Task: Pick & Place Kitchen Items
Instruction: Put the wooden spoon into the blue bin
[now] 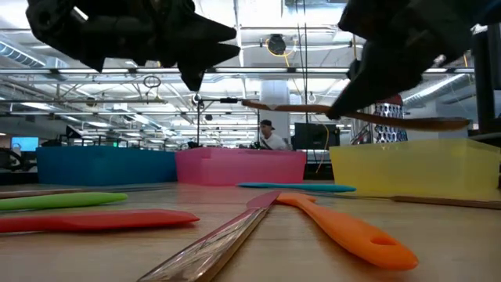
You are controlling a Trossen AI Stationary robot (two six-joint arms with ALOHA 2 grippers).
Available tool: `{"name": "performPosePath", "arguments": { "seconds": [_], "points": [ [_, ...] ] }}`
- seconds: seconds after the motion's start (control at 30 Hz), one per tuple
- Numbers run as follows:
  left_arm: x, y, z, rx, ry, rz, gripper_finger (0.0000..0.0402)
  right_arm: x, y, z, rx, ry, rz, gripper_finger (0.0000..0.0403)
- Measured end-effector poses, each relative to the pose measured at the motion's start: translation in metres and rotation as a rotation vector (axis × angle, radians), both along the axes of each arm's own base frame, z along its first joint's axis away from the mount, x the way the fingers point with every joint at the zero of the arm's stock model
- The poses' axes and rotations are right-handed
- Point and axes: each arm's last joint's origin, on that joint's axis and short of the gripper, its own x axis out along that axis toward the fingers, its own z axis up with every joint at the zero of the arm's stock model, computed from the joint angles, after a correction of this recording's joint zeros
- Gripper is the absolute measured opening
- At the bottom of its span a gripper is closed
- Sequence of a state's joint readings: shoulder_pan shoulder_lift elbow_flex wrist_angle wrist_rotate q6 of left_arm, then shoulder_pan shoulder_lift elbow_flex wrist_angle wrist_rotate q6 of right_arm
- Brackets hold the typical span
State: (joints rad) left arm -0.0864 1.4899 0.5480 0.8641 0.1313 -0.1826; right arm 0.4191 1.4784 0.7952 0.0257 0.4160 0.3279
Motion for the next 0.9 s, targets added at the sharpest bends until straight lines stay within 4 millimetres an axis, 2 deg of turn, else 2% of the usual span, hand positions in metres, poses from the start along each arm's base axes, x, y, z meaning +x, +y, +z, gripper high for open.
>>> {"name": "performPosePath", "arguments": {
  "seconds": [0.1,0.23,0.5,0.63,0.9],
  "points": [
    [0.007,-0.001,-0.006,-0.003,0.0,0.001,0.0145,0.004,-0.006,0.002,-0.016,-0.027,-0.001,0.0038],
    [0.024,-0.002,-0.005,0.01,0.006,-0.001,0.0145,0.008,-0.014,0.003,-0.023,-0.029,-0.017,0.0037],
    [0.062,-0.007,-0.004,0.166,0.131,-0.028,0.0145,0.012,-0.02,0.004,0.023,-0.037,0.012,0.0038],
    [0.071,-0.008,-0.007,0.218,0.183,-0.042,0.0145,0.012,-0.02,0.005,0.012,-0.039,0.023,0.0037],
    [0.074,-0.008,-0.014,0.22,0.214,-0.045,0.0145,0.012,-0.019,0.005,0.014,-0.046,0.024,0.0039]
  ]
}}
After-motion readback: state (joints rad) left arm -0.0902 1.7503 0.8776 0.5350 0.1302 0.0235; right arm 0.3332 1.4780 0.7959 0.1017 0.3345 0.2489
